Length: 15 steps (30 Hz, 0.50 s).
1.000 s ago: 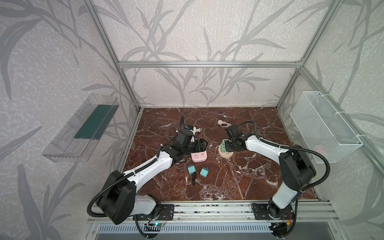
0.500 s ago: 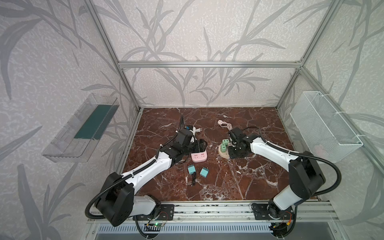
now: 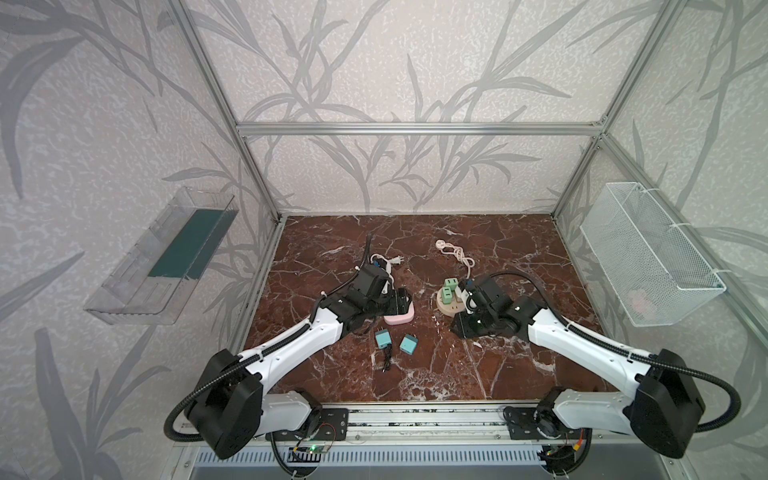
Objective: Insert the plug
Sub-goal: 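Open the right gripper and lift it off the pink adapter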
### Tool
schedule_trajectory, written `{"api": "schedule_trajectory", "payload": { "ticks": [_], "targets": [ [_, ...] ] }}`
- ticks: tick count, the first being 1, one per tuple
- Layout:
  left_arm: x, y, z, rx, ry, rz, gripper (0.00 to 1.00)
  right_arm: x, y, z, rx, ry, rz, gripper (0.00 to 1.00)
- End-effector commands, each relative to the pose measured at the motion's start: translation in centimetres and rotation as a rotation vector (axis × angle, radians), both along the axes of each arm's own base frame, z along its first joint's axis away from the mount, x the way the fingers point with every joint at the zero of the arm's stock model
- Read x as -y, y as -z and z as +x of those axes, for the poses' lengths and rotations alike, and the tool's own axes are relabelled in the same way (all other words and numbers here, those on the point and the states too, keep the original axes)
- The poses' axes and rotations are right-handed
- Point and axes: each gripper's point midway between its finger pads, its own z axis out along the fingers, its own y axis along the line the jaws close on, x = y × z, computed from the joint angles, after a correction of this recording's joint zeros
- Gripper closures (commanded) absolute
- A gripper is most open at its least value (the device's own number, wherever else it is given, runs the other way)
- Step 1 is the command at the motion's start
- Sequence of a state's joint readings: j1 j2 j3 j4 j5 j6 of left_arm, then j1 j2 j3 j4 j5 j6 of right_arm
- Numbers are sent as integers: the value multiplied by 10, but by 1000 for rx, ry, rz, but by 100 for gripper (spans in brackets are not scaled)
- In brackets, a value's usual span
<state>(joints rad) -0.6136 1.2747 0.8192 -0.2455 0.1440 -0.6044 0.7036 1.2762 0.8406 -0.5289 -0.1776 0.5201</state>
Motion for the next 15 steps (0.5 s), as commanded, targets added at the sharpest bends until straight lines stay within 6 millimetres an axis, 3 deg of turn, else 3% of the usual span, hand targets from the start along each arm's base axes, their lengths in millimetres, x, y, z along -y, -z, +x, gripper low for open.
{"api": "schedule_trajectory", "payload": {
  "ticks": [1,8,15],
  "targets": [
    [-16,13,-14,-33,-7,82,18,-16,-4,4,22,-6,56,59],
    [-2,24,-44,-49,98,151,25,-20,8,5,-1,-19,46,62],
    [17,36,-57,-88,153,169,30,-22,9,5,3,-14,59,63]
  ]
}}
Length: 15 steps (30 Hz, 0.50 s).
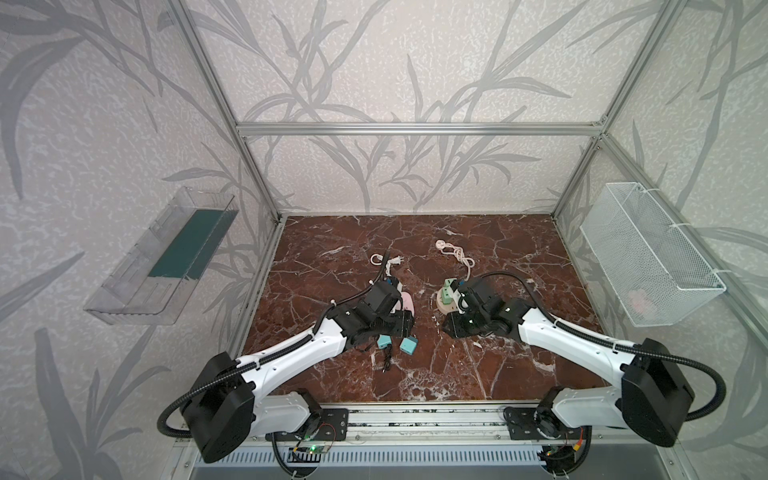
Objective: Insert the plug
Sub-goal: 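Open the right gripper and lift it off the pink adapter, then lower the left gripper onto the teal adapter near the pink strip and grasp it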
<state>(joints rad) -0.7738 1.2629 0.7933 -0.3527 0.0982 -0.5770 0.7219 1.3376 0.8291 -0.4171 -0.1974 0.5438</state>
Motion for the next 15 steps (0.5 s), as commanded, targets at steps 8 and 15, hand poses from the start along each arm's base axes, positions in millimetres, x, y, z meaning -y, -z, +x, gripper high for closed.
{"api": "schedule_trajectory", "payload": {
  "ticks": [8,15],
  "targets": [
    [17,26,-13,-88,66,102,31,2,1,-3,8,6,5,63],
    [23,42,-20,-145,107,165,33,3,4,-4,2,6,6,63]
  ]
}}
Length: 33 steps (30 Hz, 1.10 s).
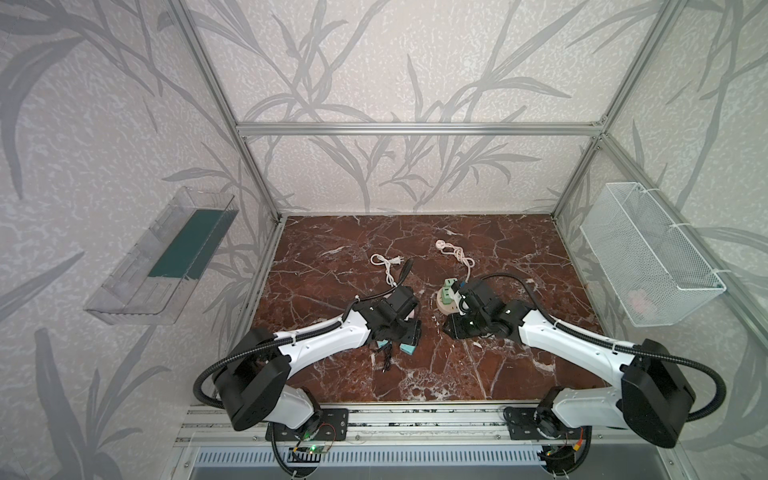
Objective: Insert the plug
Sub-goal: 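Lower the left gripper onto the teal adapter near the pink strip and grasp it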
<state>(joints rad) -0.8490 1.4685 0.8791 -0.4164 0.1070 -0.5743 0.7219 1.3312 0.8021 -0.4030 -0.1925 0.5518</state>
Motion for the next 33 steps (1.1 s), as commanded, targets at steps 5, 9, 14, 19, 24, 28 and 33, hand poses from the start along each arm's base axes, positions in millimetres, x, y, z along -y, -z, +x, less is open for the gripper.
{"api": "schedule_trajectory", "payload": {
  "ticks": [5,9,14,19,24,28,33],
  "targets": [
    [-1,6,-6,-31,65,96,35,-2,-2,-1,9,-6,11,63],
    [-6,10,-6,-53,109,183,36,-2,-2,-1,8,-8,10,63],
    [-12,14,-7,-123,180,319,37,2,-5,0,21,1,0,63],
    [-7,16,-6,-161,207,350,37,4,-4,0,22,6,-3,63],
    [-7,24,-4,-196,211,392,38,6,-5,0,27,9,2,63],
    [-4,28,-4,-209,216,388,39,8,-5,-1,28,15,5,63],
    [-2,29,-3,-209,218,389,40,9,-3,-2,27,19,5,63]
  ]
}}
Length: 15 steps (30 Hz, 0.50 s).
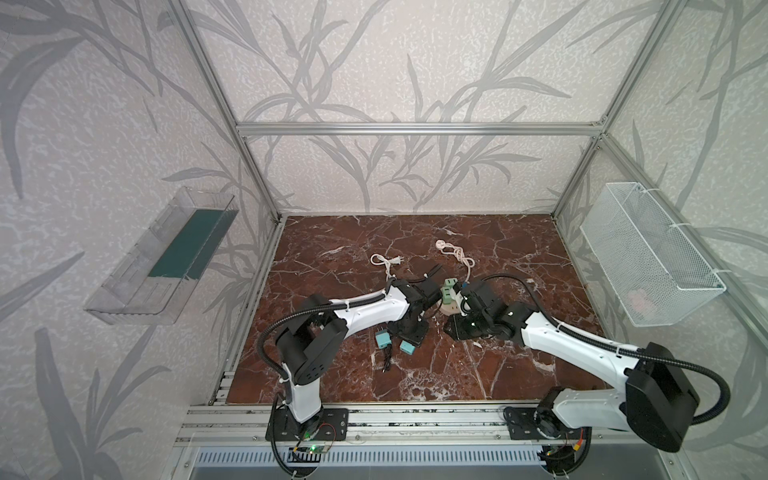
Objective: Insert the plug
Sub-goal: 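Lower the left gripper onto the teal adapter near the pink strip and grasp it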
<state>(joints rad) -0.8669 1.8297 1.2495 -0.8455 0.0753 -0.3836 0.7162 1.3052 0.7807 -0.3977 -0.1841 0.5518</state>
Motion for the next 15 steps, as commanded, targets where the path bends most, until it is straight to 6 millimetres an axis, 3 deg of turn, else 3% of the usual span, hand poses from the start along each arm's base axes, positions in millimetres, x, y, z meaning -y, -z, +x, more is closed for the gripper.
{"api": "schedule_trajectory", "payload": {
  "ticks": [1,15],
  "targets": [
    [1,-3,0,-7,27,16,40,4,-2,-1,12,7,6,63],
    [7,5,-1,-39,23,15,42,5,1,-1,9,9,3,63]
  ]
}}
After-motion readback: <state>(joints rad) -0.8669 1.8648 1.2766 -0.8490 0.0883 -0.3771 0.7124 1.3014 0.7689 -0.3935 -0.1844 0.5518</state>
